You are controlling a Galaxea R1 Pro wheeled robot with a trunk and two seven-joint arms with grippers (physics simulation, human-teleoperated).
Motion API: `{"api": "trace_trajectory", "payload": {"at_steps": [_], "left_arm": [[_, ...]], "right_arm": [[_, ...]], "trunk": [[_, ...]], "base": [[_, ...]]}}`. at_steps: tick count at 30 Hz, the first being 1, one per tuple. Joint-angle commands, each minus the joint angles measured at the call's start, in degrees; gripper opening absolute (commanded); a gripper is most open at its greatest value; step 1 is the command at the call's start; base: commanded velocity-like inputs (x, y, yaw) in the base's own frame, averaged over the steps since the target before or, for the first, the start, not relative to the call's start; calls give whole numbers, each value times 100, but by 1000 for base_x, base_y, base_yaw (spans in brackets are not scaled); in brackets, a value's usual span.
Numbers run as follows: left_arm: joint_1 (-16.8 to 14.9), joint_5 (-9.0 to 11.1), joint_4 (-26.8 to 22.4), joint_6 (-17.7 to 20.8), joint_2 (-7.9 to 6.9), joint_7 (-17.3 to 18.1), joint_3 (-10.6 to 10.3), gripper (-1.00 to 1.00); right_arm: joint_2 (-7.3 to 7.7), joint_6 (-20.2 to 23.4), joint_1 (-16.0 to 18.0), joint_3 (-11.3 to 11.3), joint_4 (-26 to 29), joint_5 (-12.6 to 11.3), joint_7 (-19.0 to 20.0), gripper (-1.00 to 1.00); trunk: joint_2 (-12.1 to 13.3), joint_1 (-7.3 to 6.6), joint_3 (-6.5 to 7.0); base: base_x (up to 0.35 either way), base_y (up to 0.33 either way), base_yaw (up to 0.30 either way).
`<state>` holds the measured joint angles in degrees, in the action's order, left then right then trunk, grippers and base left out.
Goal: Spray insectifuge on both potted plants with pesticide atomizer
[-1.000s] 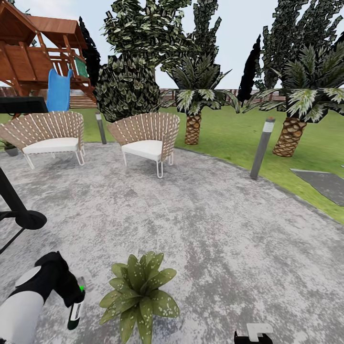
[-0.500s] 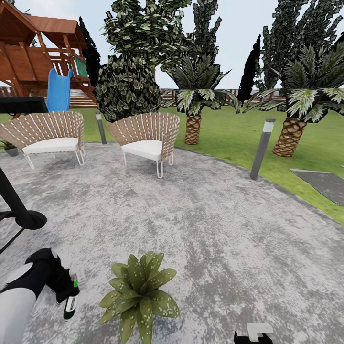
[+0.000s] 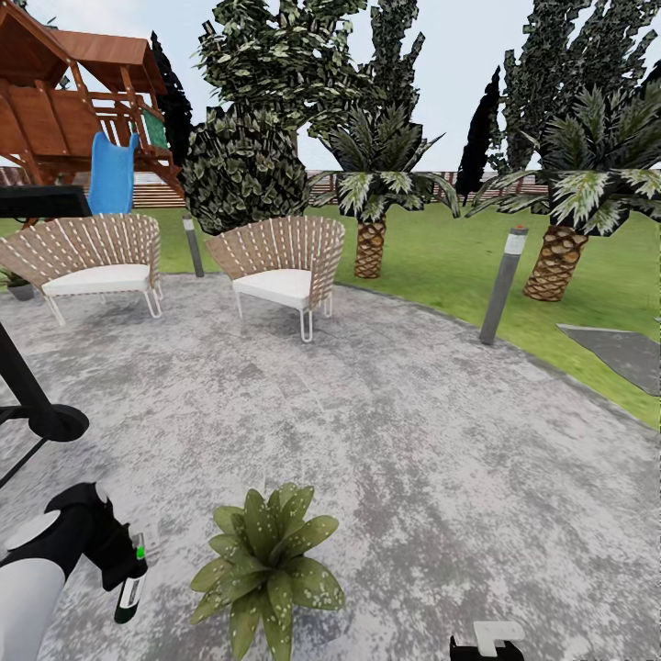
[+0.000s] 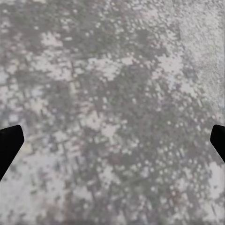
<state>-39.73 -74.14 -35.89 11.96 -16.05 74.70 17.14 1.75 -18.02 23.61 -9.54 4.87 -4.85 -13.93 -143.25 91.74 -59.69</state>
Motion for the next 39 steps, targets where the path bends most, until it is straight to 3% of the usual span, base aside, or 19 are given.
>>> {"api": "trace_trajectory", "payload": {"at_steps": [1, 7, 15, 20, 24, 26, 30, 32, 39], "left_arm": [[0, -21, -6, 61, 3, 36, 25, -100], [78, -21, -5, 45, -27, -17, 32, -100], [517, -10, -5, -24, -101, -383, 52, -100], [536, 15, -17, 34, -73, -379, 87, -100], [464, 56, -40, 82, -86, -283, 107, -100], [421, 62, -91, 152, -96, 8, 116, -100], [30, 52, -250, 671, -100, 505, 108, -100], [-118, 48, -290, 752, -71, 562, 106, -100], [-185, 58, -312, 823, -64, 589, 107, -100]], "right_arm": [[1, -18, 3, -48, -4, -51, -13, 100], [1, -18, 3, -48, -4, -51, -21, 100], [1, -18, 3, -48, -4, -51, -22, 100], [1, -18, 3, -48, -4, -51, -22, 100], [1, -18, 3, -48, -4, -51, -22, 100], [1, -18, 3, -48, -4, -51, -22, 100], [1, -18, 3, -48, -4, -51, -22, 100], [1, -18, 3, -48, -4, -51, -22, 100], [1, -18, 3, -48, -4, -51, -22, 100]], "trunk": [[-2, -1, -5], [-2, -1, -5], [-2, -1, -5], [-2, -1, -5], [-2, -1, -5], [-2, -1, -5], [-2, -1, -5], [-2, -1, -5], [-2, -1, -5]], "base": [[0, 0, -186], [0, 0, -183], [0, 0, -9], [0, 0, -154], [0, 0, -77], [0, 0, -12], [0, 0, 159], [0, 0, 263], [0, -173, 275]]}}
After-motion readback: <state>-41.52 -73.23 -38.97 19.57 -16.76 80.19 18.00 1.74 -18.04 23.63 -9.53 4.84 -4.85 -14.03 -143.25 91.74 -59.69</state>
